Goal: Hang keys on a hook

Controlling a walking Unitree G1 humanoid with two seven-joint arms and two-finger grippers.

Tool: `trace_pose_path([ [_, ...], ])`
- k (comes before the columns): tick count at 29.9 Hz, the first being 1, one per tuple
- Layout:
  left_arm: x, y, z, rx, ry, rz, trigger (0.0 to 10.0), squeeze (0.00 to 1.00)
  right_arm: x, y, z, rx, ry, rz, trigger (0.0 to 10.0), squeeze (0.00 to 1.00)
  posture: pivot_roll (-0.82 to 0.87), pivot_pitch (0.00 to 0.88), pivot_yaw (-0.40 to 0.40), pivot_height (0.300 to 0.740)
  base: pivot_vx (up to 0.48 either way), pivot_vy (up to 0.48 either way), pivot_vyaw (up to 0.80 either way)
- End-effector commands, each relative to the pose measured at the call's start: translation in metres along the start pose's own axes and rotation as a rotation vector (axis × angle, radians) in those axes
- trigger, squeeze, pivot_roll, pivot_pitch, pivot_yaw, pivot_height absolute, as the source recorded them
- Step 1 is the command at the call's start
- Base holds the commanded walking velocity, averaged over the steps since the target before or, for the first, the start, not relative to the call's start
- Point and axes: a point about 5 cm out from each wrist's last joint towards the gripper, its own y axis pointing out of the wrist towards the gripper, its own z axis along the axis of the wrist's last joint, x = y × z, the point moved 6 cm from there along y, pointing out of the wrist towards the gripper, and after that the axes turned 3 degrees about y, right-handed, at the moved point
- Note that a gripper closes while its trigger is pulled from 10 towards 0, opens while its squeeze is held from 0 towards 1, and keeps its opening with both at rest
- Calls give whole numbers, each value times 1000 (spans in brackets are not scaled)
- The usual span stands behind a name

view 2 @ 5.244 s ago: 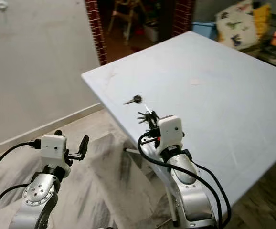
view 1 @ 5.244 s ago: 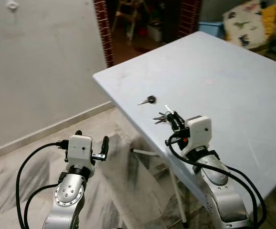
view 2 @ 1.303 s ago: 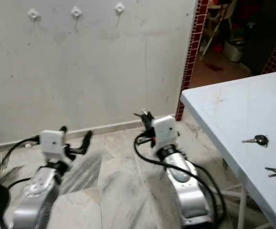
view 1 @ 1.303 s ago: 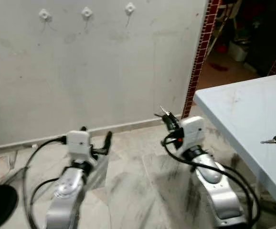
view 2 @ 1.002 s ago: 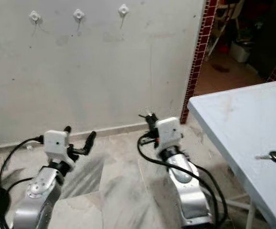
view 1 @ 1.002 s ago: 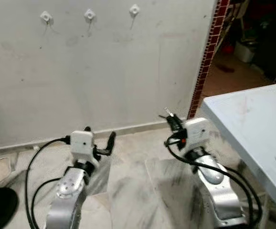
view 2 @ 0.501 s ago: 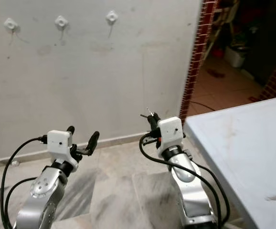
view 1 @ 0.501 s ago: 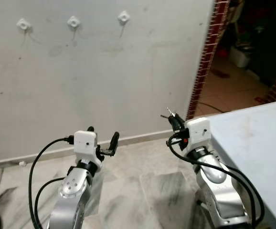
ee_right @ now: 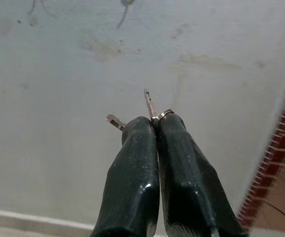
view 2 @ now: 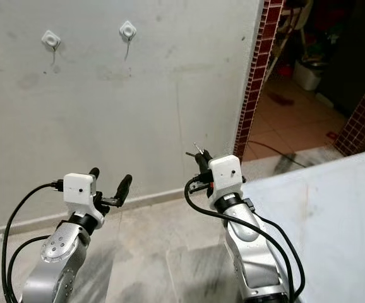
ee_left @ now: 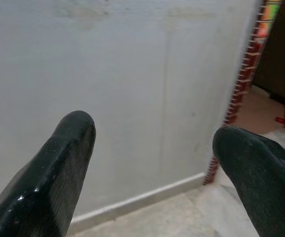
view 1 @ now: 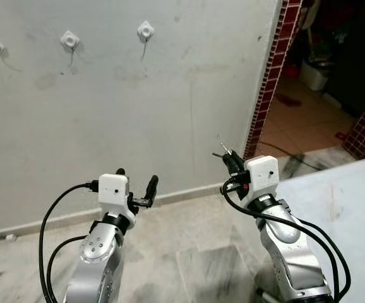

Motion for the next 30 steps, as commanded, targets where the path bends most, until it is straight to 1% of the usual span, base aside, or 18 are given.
trace_pose_path([
  [1,-9,-2,1,-2,11,25,10000,0,-9,4,6,22,5,29,10000,0,12,44,39,740,428,0,0],
  [7,-11,-2,0,-5,14,30,10000,0,-9,3,6,21,7,28,10000,0,14,46,41,740,397,263,0],
  [18,-12,-3,-1,-12,11,38,10000,0,-10,3,4,17,10,27,10000,0,18,48,42,740,304,370,0],
  [23,-9,-3,-1,-12,7,29,10000,0,-10,3,4,15,9,27,10000,0,16,48,42,740,49,422,0],
  [30,-9,-2,-2,-18,18,32,10000,0,-9,3,4,14,9,25,10000,0,15,44,43,740,0,0,0],
])
